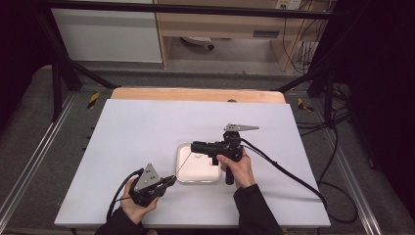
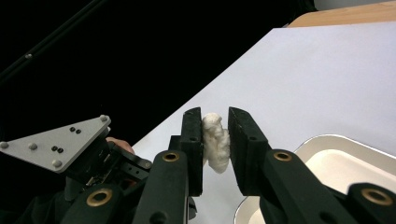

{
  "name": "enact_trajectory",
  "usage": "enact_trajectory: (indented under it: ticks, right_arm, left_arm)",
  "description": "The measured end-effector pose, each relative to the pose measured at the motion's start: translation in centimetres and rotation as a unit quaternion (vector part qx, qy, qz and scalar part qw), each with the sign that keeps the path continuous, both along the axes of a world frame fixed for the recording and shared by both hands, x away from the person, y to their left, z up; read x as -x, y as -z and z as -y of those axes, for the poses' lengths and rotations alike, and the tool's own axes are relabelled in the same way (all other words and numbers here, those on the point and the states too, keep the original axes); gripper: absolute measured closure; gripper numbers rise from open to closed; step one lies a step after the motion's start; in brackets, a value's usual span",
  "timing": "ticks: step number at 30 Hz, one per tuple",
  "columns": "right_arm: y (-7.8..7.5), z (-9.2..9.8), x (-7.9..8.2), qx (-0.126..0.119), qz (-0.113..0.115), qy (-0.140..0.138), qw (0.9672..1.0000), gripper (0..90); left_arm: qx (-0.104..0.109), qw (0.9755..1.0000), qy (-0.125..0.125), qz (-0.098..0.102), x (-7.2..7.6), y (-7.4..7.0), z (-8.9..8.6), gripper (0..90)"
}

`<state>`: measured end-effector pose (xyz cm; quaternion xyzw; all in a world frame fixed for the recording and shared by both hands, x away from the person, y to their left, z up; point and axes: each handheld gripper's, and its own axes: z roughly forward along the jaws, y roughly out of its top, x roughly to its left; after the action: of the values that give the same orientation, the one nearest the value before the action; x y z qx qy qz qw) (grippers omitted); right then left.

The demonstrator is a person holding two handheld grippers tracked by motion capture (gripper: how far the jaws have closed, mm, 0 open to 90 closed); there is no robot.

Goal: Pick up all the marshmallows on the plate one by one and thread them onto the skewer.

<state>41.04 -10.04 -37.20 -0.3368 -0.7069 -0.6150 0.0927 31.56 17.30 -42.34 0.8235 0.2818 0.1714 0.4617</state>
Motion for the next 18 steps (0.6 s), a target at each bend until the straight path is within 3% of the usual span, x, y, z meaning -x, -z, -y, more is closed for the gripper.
enact_trajectory:
  ticks: [14, 18]
  right_arm:
    - [1.1, -0.9, 0.9, 0.010, 0.009, -0.001, 0.9999, 79.3]
    - [1.4, -1.1, 1.2, 0.009, 0.021, -0.003, 0.9997, 79.7]
  left_arm:
    - [-0.006, 1.0000, -0.001, -0.007, 0.0, 0.2, 0.1, 88.7]
    - [-0.008, 0.9999, 0.000, -0.007, 0.0, 0.2, 0.2, 88.8]
